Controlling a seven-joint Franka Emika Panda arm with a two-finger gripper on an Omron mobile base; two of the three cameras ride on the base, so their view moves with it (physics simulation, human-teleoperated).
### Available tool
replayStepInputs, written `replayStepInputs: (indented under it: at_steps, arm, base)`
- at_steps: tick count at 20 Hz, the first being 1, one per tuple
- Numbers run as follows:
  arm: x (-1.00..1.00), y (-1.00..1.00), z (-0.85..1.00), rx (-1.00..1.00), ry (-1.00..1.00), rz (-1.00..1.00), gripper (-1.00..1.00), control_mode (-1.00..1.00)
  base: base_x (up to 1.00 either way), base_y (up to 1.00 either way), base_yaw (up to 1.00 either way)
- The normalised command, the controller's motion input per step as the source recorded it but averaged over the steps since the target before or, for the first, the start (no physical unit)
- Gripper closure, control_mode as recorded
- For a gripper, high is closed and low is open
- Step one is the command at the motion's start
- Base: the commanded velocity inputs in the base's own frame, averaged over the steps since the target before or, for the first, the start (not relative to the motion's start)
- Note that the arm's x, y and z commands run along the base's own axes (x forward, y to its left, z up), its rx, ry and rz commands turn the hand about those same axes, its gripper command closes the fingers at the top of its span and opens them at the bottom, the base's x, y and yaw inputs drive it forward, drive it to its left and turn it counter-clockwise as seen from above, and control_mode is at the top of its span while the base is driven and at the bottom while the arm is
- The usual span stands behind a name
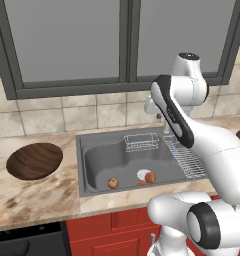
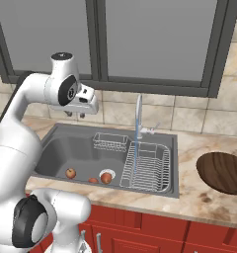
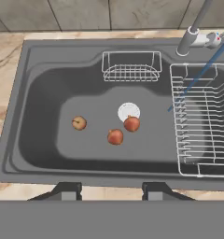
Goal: Pick the onions from the sink and place them in one bowl. Place the peach in the other bowl. Then turn off the sink faucet.
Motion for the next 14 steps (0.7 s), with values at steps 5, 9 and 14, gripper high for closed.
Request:
replayStepInputs:
  at_steps: [5,9,14]
  arm:
    - [0.0,-0.01,-0.23,0.0,0.0,0.0,-1.0,-1.0]
    - [0.0,-0.04,-0.29,0.0,0.0,0.0,-1.0,-1.0]
    - [0.0,0.0,-0.26,0.0,0.0,0.0,-1.0,-1.0]
  base:
    - [0.0,0.0,0.0]
    - [0.0,0.0,0.0]
    - [0.0,0.0,0.0]
